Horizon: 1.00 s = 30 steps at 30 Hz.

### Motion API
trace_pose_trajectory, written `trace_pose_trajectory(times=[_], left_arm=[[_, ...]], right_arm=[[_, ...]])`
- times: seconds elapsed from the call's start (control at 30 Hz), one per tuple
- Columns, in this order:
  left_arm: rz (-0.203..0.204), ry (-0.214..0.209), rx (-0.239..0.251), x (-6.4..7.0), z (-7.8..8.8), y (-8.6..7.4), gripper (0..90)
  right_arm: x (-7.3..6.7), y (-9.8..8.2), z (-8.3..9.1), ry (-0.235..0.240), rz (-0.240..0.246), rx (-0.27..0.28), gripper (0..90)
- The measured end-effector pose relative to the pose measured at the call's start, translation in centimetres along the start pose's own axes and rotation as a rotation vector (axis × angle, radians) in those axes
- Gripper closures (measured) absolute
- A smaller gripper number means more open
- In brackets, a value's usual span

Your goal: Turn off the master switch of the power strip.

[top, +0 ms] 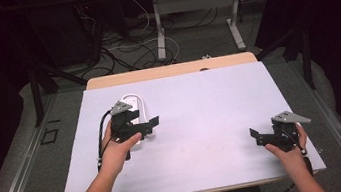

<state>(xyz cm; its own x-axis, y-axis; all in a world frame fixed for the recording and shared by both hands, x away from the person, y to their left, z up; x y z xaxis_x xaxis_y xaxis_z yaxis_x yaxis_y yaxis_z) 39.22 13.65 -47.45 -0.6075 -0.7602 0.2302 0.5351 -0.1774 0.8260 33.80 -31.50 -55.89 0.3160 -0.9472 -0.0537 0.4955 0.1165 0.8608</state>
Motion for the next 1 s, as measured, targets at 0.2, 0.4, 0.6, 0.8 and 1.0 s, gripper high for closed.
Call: trace_pose_trajectory(times=[0.2, 0.4, 0.6, 0.8, 1.0], left_arm=[[0.001, 0.015, 0.003, 0.2, 1.3, -1.0, 2.7], [0.030, 0.033, 0.022, -0.1, 2.6, -2.2, 0.4], [0.060, 0.042, 0.045, -0.5, 3.6, -3.8, 0.4], [0.080, 0.080, 0.044, -1.3, 4.4, -5.4, 0.4], [0.100, 0.129, 0.043, -2.4, 5.2, -6.7, 0.4]], right_arm=[[-0.1, 0.0, 0.0, -0.001, -0.004, -0.001, 5.2], [-0.1, 0.1, 0.1, -0.001, 0.001, 0.000, 5.2], [-0.1, 0.0, 0.1, -0.002, 0.001, -0.001, 5.2], [-0.1, 0.0, 0.0, -0.003, -0.001, -0.002, 5.2], [-0.1, 0.0, 0.1, -0.002, -0.003, 0.000, 5.2]])
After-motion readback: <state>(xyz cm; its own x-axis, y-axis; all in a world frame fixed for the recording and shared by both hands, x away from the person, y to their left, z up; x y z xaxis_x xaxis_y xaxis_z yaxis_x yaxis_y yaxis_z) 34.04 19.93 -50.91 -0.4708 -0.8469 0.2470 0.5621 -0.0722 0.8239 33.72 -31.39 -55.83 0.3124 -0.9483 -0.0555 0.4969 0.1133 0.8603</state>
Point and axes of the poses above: each handheld gripper's, and its own axes: z roughly backward along the jaws, y roughly out of its top, x roughly to its right, the point moved 2 cm from there along -z, roughly forward along the jaws, and after that the axes turned 1 degree about z, right-handed, at the moved point
